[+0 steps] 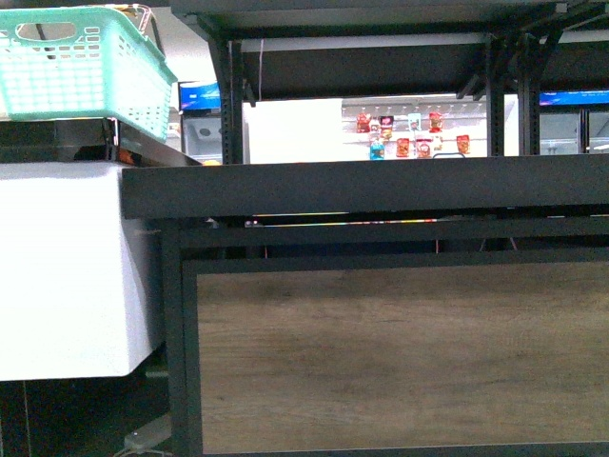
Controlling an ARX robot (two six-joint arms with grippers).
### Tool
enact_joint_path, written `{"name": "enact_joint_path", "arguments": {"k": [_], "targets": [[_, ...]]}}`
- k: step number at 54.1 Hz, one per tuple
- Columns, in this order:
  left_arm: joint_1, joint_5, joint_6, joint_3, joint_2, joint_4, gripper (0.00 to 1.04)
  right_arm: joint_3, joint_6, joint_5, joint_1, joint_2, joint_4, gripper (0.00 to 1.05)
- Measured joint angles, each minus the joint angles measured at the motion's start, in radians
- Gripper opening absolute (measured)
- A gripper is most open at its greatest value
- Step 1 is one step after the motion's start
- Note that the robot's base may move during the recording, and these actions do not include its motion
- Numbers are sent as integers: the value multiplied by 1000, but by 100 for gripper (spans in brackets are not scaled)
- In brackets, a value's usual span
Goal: Pick lemon from shelf
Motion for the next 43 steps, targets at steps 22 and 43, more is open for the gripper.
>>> {"name": "enact_joint_path", "arguments": {"k": [22,43], "targets": [[0,0,0,0,0,0,97,0,0,0,0,0,0,97],[0,0,0,0,0,0,97,0,0,0,0,0,0,97]]}}
